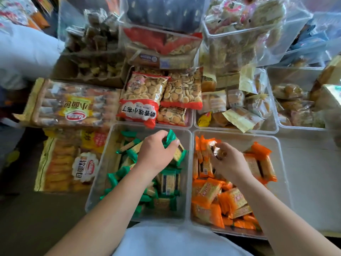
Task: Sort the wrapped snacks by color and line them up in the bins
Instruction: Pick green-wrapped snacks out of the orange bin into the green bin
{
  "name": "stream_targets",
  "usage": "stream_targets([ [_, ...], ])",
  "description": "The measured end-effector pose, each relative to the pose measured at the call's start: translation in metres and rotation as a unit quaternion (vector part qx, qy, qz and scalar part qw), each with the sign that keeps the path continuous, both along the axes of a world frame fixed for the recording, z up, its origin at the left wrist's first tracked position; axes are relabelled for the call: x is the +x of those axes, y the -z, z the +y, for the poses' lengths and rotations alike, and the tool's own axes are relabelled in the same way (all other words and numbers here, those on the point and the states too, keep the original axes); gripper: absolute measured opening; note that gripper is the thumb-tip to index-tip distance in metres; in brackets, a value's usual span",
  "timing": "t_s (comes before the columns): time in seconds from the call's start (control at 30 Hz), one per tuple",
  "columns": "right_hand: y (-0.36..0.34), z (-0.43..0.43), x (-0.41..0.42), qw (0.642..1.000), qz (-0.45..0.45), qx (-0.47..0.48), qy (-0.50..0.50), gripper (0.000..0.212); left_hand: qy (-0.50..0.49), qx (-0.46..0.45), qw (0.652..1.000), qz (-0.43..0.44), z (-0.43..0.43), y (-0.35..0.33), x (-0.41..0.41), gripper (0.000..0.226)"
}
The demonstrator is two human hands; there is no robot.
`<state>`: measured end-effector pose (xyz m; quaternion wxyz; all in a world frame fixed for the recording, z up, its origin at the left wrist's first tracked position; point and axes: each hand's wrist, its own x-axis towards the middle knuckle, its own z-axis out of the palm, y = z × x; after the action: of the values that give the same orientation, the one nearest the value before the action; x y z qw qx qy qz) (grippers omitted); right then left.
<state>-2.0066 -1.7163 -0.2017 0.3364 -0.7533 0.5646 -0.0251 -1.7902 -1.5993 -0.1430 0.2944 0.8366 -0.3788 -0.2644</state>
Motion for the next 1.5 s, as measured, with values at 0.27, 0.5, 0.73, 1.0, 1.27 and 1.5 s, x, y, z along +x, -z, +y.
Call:
stream_targets([
  [0.27, -0.007, -0.006, -0.027, 0.996, -0.040, -0.071, 0.035, 0.068, 0.070, 0.017, 0.992, -0.103, 0.000, 0.005, 0.011, 0.055],
  [0.5, -0.005, -0.012, -0.064, 0.983, -0.094, -0.102, 0.118, 0.041, 0.235, 0.025, 0.972, -0.004, -0.009, 0.017, -0.067, 0.034],
  [0.73, -0.001, 0.019, -0.099, 0.991, -0.058, 0.003, 0.119, 0.029, 0.401, 0.256, 0.876, -0.082, -0.017, 0.051, -0.130, 0.067],
  [1.0, 0.011, 0.012, -0.111, 0.998, -0.003, 0.044, 0.055, 0.045, 0.260, 0.142, 0.955, 0.033, -0.056, 0.042, -0.124, 0.065],
  [1.27, 0.030, -0.011, -0.081, 0.992, 0.106, 0.006, 0.073, 0.034, 0.204, 0.029, 0.978, 0.021, -0.065, 0.031, -0.109, 0.049],
  [1.5, 0.023, -0.027, -0.083, 0.998, 0.015, -0.059, 0.034, 0.052, 0.336, 0.182, 0.923, 0.030, -0.033, 0.057, -0.113, 0.053],
])
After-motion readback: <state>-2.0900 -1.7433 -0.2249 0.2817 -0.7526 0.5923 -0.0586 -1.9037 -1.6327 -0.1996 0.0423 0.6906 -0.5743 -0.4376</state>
